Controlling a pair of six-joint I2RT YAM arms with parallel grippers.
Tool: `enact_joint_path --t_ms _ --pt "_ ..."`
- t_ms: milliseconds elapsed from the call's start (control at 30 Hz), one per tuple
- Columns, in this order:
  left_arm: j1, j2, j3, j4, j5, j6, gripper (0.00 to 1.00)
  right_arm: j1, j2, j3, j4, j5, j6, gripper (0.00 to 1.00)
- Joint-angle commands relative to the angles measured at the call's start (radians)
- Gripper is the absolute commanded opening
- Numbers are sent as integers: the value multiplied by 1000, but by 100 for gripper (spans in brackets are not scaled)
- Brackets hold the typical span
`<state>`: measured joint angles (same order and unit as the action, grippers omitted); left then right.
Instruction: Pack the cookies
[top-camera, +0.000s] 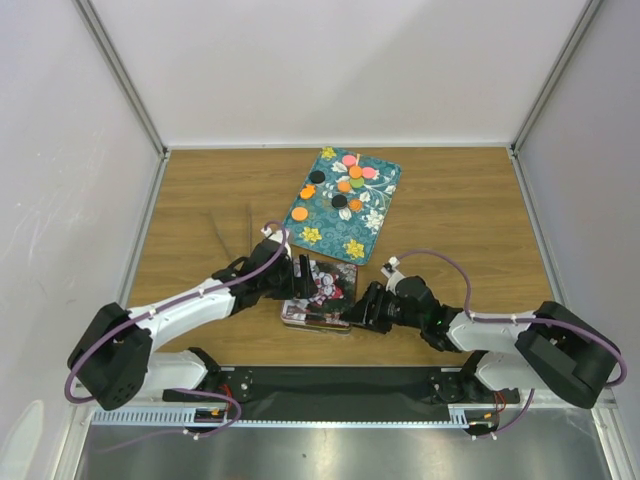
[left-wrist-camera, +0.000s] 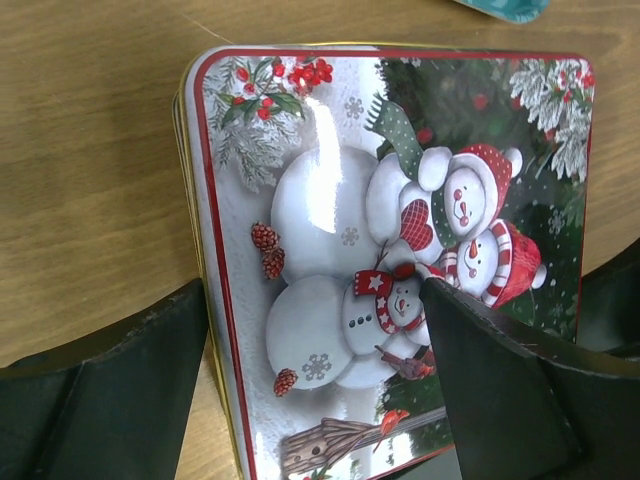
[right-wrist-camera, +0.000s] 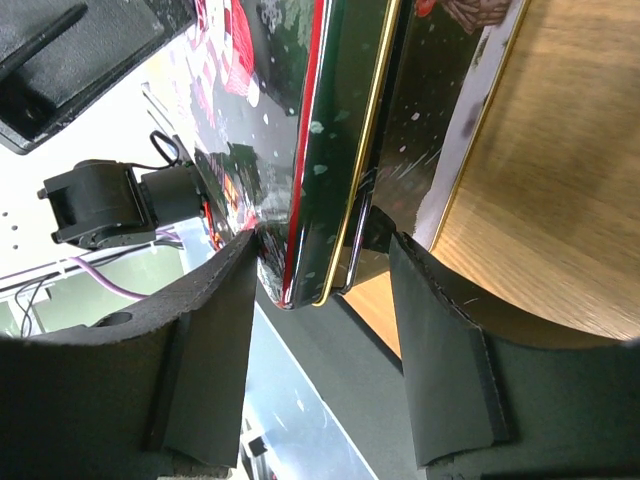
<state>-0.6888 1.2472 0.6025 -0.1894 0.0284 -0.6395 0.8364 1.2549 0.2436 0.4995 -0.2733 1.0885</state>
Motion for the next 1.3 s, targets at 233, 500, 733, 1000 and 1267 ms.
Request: enact_joint_path --t_ms 233,500,733,1000,1267 --pt "-94 0 -96 27 108 -112 88 93 132 -55 65 117 16 8" --pt "-94 -3 -84 -16 64 -91 89 67 35 -15 -94 108 -35 0" --pt "-94 44 -43 -51 53 -55 88 0 -155 -12 -252 102 -71 55" --pt "-94 73 5 -85 36 -22 88 -112 -325 11 -435 49 -127 67" --pt "-94 81 33 -108 36 -5 88 -204 -463 68 -556 -73 -174 55"
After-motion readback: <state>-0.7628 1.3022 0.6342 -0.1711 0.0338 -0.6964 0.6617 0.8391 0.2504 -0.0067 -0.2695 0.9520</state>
